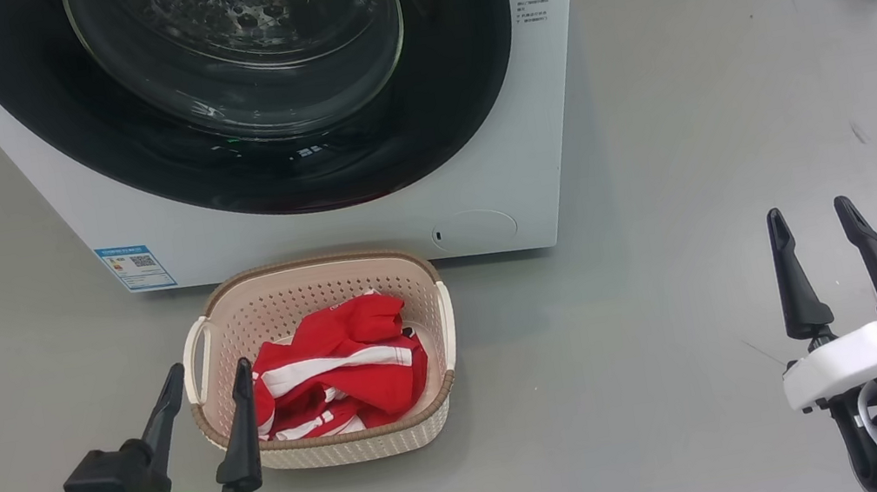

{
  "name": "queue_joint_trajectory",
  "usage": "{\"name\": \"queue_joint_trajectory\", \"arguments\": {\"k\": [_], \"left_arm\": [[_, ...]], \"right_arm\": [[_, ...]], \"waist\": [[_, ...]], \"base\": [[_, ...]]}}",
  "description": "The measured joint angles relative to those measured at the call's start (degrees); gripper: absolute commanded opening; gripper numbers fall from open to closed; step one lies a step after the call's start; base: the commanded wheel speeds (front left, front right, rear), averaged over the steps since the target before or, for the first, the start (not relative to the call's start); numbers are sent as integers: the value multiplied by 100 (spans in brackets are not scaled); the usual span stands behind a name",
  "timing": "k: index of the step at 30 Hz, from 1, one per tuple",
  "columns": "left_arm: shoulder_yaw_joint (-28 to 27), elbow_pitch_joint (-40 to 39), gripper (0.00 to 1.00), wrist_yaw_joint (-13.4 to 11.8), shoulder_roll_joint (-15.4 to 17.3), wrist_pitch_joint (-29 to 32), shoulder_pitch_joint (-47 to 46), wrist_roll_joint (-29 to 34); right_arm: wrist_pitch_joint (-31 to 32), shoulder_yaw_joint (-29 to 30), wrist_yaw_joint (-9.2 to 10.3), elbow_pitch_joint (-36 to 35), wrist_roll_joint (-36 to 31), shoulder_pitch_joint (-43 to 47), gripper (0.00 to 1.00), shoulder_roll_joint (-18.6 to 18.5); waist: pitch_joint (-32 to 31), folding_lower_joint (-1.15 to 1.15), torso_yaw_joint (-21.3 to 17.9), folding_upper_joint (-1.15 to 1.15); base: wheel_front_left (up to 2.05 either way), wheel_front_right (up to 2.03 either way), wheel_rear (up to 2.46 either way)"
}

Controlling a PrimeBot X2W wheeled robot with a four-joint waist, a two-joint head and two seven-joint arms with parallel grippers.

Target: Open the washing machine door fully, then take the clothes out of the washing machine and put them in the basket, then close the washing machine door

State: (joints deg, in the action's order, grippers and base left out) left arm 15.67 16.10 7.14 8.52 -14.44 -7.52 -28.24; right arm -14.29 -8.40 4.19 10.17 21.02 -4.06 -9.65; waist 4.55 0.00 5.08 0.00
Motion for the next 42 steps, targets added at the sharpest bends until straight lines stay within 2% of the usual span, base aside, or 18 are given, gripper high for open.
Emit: {"name": "queue_joint_trajectory", "arguments": {"k": [10, 14, 42], "left_arm": [[-199, 2, 100, 0, -49, 0, 50, 87], [-131, -78, 100, 0, -93, 0, 52, -99], [-103, -127, 100, 4, -59, 0, 117, -192]], "right_arm": [[0, 31, 0, -100, -33, 123, 100, 24], [0, 42, 0, -131, -52, 135, 100, 26], [0, 124, -1, -267, -92, 237, 100, 112]], "waist": [[2, 0, 15, 0], [2, 0, 23, 0], [-23, 0, 26, 0]], "base": [[0, 0, 0], [0, 0, 0], [0, 0, 0]]}}
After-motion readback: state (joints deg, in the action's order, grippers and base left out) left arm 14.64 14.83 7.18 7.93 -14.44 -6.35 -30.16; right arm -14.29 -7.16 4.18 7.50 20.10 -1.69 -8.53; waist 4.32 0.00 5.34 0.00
